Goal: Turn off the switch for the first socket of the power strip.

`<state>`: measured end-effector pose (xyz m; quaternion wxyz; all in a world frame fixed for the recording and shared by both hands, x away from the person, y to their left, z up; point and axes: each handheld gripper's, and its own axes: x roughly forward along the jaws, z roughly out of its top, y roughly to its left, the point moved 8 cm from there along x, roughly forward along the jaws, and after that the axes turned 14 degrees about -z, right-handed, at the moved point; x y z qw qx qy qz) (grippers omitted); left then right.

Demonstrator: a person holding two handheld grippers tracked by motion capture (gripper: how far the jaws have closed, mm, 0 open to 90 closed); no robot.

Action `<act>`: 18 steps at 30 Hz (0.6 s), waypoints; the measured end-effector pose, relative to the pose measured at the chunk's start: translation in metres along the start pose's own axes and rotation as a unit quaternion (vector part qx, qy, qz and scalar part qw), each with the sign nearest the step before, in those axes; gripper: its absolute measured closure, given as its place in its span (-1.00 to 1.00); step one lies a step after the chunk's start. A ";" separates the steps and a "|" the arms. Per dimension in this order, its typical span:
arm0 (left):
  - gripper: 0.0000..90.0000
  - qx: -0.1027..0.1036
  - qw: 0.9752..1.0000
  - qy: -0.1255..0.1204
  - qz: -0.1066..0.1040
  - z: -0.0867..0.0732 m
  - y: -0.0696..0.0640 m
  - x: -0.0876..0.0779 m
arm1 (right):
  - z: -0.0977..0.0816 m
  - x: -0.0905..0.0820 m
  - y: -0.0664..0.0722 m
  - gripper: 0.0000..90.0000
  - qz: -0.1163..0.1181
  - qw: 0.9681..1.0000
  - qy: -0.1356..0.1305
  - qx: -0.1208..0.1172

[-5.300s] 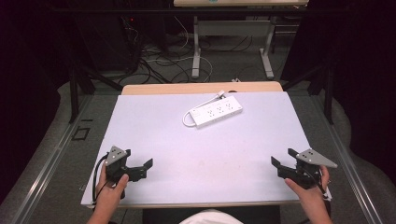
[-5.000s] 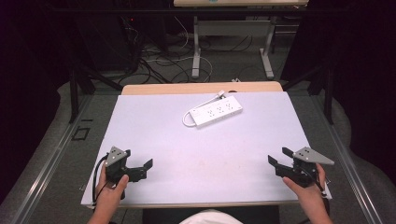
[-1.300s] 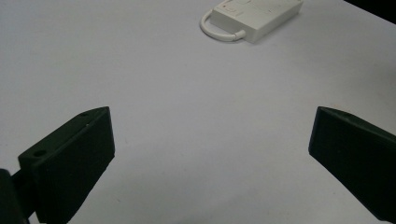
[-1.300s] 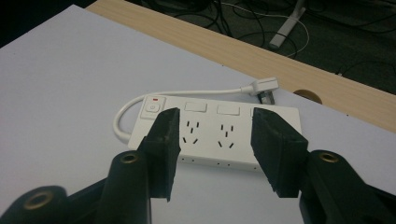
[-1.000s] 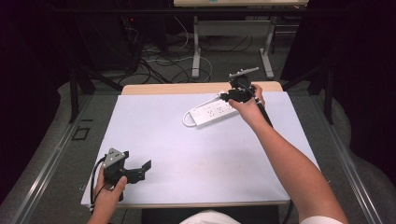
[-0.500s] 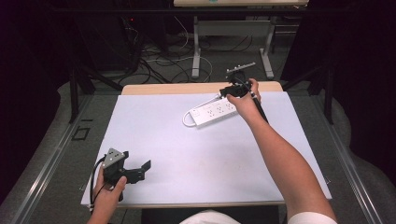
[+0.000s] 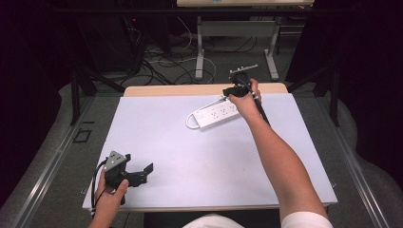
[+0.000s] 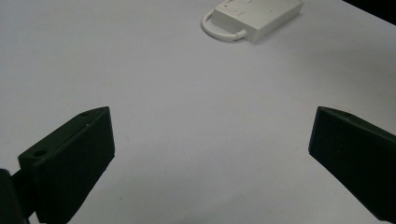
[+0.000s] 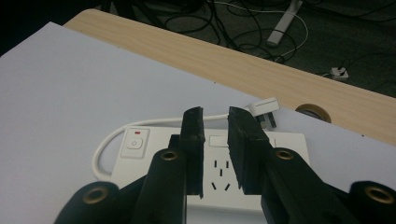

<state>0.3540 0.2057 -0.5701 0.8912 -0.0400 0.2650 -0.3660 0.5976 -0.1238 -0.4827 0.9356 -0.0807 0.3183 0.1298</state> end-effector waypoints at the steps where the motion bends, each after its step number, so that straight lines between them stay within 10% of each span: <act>1: -1.00 0.000 1.000 0.000 0.000 0.000 0.000 0.000 | -0.001 0.002 0.001 0.70 0.000 1.000 0.004 0.001; 18: -1.00 -0.003 1.000 -0.003 0.003 0.000 0.001 -0.002 | -0.012 0.035 0.012 1.00 0.006 1.000 0.016 -0.023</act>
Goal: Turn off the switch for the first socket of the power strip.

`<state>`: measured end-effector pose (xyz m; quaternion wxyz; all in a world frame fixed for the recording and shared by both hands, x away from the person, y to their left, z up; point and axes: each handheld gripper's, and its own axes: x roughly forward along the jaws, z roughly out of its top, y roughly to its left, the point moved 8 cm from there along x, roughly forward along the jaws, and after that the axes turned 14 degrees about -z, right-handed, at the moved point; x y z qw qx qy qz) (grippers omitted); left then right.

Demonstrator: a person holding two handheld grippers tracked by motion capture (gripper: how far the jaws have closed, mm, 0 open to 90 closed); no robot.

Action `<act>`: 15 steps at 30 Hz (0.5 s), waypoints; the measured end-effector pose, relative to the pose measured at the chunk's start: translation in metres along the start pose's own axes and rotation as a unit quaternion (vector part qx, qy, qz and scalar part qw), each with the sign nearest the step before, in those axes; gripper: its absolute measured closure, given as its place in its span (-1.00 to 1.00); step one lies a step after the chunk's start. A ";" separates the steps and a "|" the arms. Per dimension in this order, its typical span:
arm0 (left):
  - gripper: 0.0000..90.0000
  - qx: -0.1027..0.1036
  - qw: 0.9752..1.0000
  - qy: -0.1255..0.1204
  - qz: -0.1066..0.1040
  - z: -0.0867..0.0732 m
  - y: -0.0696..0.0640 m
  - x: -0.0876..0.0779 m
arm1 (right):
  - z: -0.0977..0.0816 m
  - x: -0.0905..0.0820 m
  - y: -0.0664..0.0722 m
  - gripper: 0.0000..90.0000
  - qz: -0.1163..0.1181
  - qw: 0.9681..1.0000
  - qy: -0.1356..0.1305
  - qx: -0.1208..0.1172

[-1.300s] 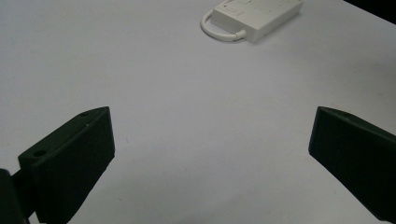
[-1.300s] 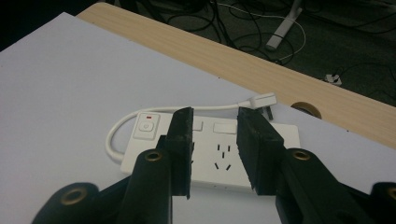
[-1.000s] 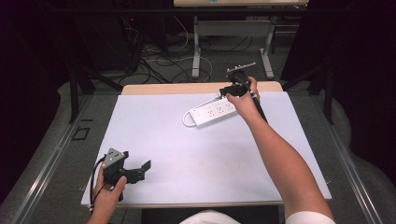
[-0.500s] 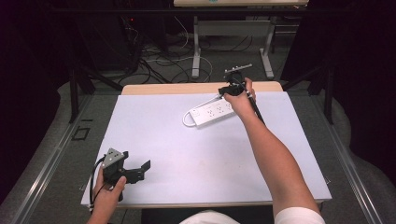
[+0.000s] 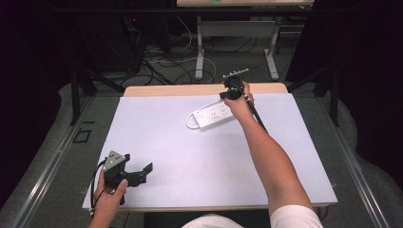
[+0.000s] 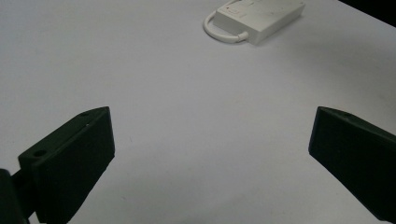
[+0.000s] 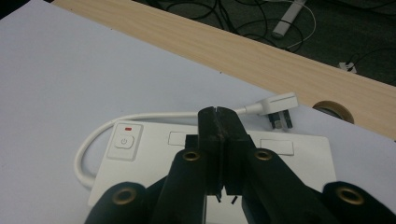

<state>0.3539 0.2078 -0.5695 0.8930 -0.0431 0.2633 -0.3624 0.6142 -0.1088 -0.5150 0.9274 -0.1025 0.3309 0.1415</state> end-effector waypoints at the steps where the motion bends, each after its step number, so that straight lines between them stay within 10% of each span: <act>1: -1.00 0.000 1.000 0.000 0.000 0.000 0.000 0.000 | -0.001 0.002 0.001 1.00 0.002 1.000 0.002 0.001; 15: -1.00 -0.001 1.000 0.000 0.001 0.000 0.001 0.000 | -0.011 0.022 0.008 1.00 0.001 1.000 0.020 -0.003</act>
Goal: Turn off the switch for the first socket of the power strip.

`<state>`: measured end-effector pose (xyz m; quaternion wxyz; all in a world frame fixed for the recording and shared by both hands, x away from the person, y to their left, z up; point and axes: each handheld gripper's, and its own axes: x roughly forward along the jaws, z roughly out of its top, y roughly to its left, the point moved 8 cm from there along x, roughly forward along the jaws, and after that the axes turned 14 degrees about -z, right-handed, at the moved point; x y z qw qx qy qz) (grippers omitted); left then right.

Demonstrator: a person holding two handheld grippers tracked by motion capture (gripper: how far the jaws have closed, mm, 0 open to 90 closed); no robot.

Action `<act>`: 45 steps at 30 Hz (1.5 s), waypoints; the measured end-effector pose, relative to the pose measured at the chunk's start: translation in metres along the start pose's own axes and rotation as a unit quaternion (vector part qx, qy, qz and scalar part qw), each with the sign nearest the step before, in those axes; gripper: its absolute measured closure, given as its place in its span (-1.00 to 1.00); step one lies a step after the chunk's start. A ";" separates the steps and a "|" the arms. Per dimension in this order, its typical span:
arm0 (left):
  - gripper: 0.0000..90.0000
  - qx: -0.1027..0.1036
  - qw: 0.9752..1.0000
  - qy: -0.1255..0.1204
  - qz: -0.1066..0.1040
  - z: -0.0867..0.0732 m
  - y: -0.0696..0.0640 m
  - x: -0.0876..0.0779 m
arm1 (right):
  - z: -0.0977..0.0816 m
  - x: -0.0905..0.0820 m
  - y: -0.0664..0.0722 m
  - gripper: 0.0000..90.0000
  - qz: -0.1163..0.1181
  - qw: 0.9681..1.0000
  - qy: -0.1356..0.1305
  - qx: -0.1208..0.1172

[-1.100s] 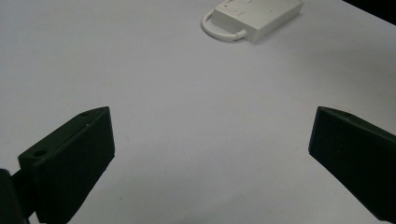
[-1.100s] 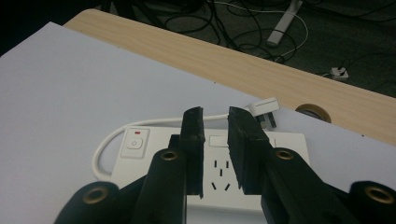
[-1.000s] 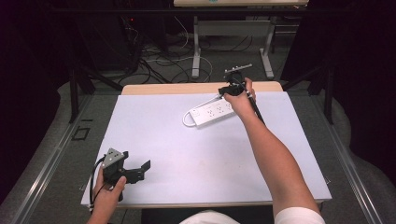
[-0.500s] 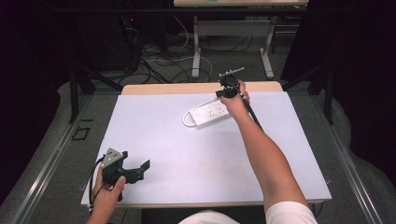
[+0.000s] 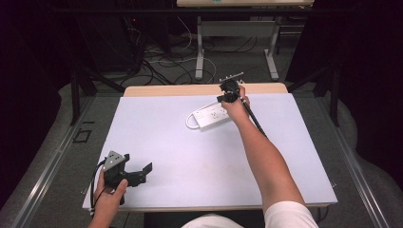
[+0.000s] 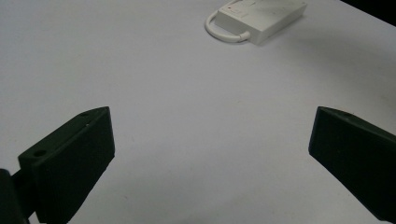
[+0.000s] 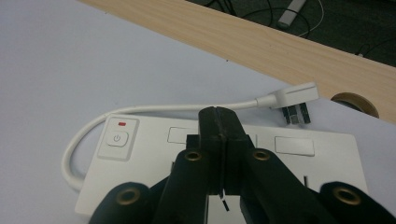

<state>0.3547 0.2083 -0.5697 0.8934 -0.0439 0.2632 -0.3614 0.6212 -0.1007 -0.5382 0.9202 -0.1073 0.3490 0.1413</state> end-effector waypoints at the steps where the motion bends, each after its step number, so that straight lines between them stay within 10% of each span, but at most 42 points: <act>1: -1.00 0.000 1.000 0.000 -0.001 0.000 0.000 0.000 | -0.001 0.001 0.000 1.00 -0.001 1.000 0.001 0.000; 45: -1.00 -0.002 1.000 0.001 0.000 -0.001 0.001 -0.002 | -0.015 0.041 0.021 1.00 0.005 1.000 0.017 -0.002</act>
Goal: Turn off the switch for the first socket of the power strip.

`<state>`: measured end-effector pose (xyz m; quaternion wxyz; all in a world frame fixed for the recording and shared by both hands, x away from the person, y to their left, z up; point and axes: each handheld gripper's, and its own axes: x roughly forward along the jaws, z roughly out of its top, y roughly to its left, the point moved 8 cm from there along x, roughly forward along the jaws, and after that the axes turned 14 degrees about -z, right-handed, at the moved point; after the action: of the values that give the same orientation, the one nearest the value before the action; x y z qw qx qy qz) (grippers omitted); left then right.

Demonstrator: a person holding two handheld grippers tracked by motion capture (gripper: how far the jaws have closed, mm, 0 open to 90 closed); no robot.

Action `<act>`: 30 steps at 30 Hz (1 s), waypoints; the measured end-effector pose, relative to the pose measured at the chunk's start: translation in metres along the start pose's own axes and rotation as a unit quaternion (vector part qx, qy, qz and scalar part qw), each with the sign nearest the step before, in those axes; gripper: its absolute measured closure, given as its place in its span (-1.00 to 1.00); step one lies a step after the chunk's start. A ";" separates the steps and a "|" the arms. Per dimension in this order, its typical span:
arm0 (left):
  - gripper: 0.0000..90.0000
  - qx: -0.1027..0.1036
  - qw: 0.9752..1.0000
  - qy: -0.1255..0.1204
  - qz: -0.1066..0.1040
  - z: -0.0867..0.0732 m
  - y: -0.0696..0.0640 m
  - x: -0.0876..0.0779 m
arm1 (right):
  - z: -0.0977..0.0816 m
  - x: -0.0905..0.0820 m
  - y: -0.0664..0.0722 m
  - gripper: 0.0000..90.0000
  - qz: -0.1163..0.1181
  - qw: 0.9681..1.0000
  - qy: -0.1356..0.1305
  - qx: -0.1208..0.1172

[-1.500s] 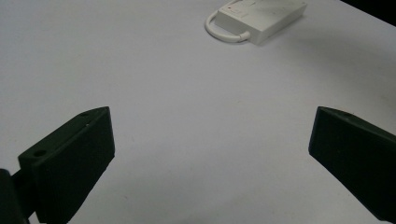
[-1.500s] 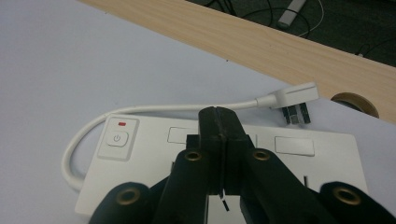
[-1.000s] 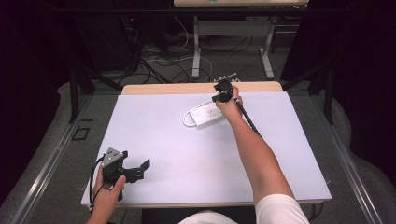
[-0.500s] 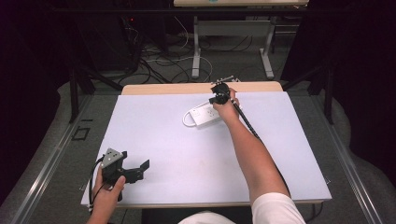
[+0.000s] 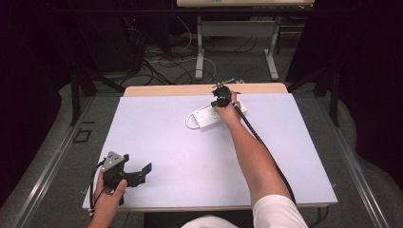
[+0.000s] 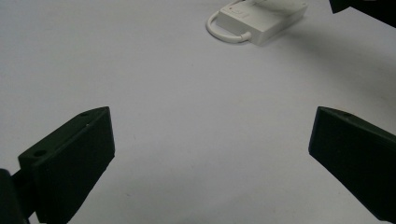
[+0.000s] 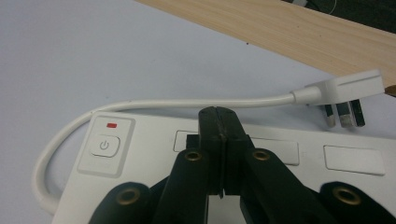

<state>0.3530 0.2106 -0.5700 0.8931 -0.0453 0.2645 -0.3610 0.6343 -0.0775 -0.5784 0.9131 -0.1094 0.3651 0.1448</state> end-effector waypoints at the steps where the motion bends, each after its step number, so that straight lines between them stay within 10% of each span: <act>1: -1.00 0.000 1.000 0.000 0.000 0.000 0.000 0.000 | 0.000 0.001 0.000 1.00 0.002 1.000 0.002 0.001; 30: -1.00 -0.001 1.000 0.000 0.000 0.000 -0.001 -0.001 | -0.006 0.007 0.001 1.00 -0.008 1.000 -0.002 0.010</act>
<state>0.3520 0.2108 -0.5700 0.8930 -0.0463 0.2646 -0.3611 0.6355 -0.0771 -0.5875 0.9161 -0.1029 0.3638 0.1338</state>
